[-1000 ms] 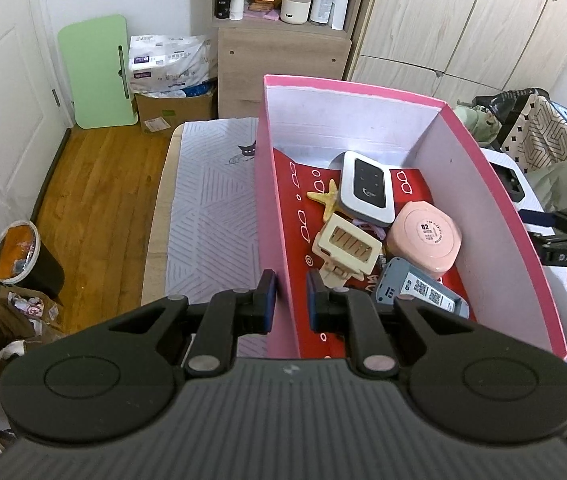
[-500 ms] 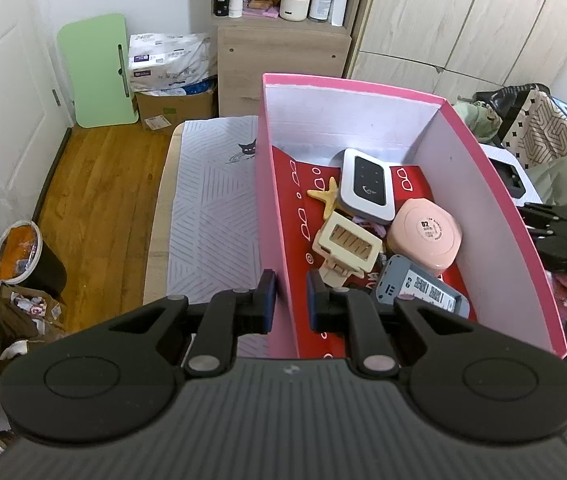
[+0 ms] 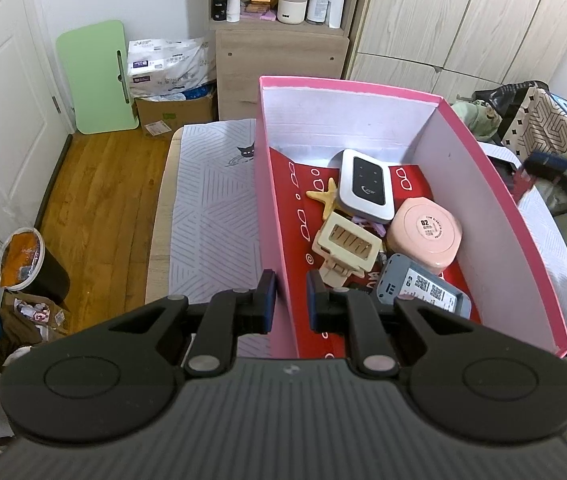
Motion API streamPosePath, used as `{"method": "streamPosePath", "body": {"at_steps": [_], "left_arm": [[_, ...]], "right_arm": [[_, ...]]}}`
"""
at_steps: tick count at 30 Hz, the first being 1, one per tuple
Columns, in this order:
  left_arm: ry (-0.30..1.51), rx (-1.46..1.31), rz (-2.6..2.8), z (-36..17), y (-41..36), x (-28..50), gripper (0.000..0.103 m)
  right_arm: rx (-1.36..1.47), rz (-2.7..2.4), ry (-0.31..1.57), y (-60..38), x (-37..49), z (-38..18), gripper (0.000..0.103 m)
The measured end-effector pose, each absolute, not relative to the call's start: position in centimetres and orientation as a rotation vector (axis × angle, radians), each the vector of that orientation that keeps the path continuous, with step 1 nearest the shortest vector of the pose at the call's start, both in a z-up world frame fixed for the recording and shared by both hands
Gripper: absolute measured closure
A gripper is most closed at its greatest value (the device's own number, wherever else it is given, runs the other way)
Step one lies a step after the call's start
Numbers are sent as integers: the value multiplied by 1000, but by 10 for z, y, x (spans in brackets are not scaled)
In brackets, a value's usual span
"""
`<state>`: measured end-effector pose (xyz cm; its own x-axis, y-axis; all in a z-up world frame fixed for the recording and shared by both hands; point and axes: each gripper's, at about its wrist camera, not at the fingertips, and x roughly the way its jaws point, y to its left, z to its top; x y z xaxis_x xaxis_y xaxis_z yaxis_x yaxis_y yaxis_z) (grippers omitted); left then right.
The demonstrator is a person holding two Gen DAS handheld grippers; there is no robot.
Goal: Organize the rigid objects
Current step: 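Carry the keys into the pink box and open the right gripper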
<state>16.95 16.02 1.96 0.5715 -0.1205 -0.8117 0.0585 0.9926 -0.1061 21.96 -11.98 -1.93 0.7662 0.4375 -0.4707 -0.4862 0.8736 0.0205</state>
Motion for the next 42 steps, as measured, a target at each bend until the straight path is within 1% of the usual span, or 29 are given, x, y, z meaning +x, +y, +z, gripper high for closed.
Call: {"method": "streamPosePath", "body": {"at_steps": [6,8,11,21,33,35,38,40,42], "left_arm": [[968,-13,-115,22,154,170,89],[971,18,-118,23,152,170,89],[977,42,-124,24,150,170,89],[977,7,-144,24,158,170,89],[965,-16,-157,23,162,167,89],[964,-17,-161,23,163,167,89],[962,-25,-160,23,165,168,89],[967,-33,-165,23,164,170,89],[963,-19,-163,22,162,170,89]], "right_arm": [[-107,580,403,-108,209,26,75],[-104,634,423,-101,205,36,75],[-62,742,504,-87,207,41,75],[2,962,743,-22,216,4,75],[82,1044,1054,32,230,-43,75],[93,1025,1064,35,232,-46,75],[112,982,1061,36,239,-47,71],[128,952,1036,32,241,-47,64],[151,944,1021,24,242,-43,63]]}}
